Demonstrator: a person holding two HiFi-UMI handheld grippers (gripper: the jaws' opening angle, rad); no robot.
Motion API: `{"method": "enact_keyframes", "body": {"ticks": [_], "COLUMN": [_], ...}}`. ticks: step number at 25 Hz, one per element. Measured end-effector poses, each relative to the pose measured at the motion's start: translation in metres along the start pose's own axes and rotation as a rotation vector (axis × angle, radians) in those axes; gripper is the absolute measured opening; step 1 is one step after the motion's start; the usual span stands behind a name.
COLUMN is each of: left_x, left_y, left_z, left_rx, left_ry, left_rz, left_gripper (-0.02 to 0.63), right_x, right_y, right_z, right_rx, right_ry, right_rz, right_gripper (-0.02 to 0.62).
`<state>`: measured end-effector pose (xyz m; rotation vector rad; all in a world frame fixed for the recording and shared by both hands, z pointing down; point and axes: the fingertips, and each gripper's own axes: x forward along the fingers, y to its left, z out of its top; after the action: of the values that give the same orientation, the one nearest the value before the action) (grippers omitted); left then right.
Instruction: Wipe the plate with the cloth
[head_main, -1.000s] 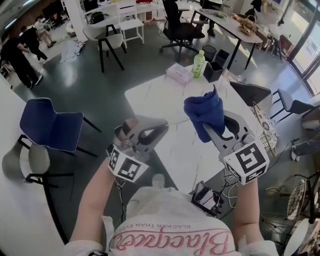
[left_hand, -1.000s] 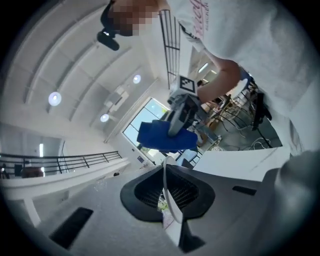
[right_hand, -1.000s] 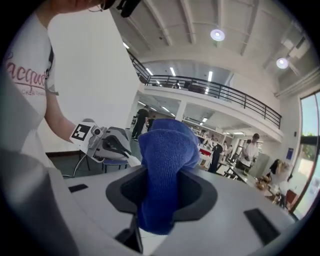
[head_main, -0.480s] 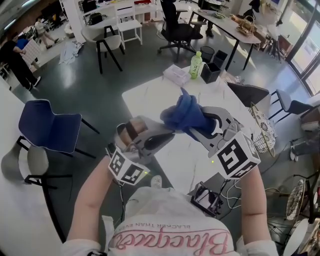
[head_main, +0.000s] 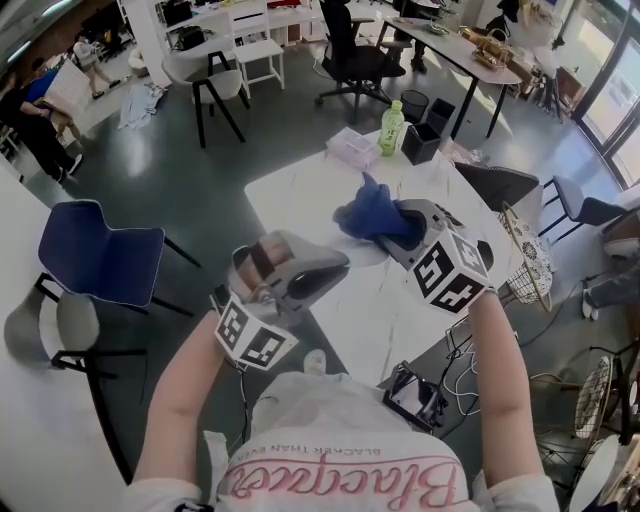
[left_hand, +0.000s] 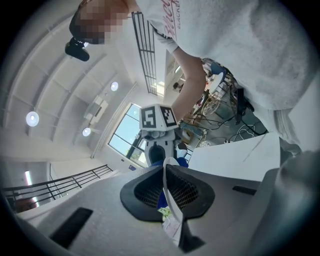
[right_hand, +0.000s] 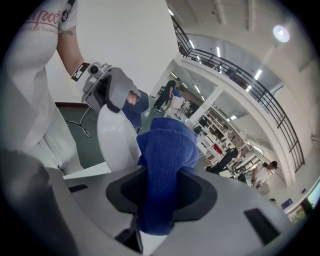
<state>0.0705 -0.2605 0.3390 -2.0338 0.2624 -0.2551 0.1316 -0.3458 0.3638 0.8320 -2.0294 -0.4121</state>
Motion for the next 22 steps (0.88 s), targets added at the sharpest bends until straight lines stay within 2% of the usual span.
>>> {"method": "enact_keyframes", "body": {"ticks": [5,8,14,18,22], "left_x": [-0.001,-0.002,0.000,0.004,0.005], "left_y": [0.001,-0.003,-0.008,-0.009,-0.008], "left_z": [0.004,0.006,0.002,0.003,0.007], "left_rx": [0.008,0.013,0.033,0.047,0.053], "left_ry": [-0.010,-0.013,-0.019,-0.030,-0.037], "left_rz": [-0.011,-0.022,-0.040,-0.048,-0.053], "left_gripper": [0.017,0.017,0.017,0.017,0.017], "right_x": [0.032,0.037,-0.009,-0.038,-0.047], "right_y": [-0.002,-0.007,-0.030,-0.021,-0.008], "right_z": [-0.027,-0.031,0.019,0.052,0.075], "right_rx": [0.059,0.089,0.109,0.103,0.029], "right_ry": [0.061,0.062,-0.050,-0.105,-0.102], "right_rz": [0.051,0.046,-0.004,0.059,0.108], "right_gripper": [0.124,0.124,0.124,0.124,0.124]}}
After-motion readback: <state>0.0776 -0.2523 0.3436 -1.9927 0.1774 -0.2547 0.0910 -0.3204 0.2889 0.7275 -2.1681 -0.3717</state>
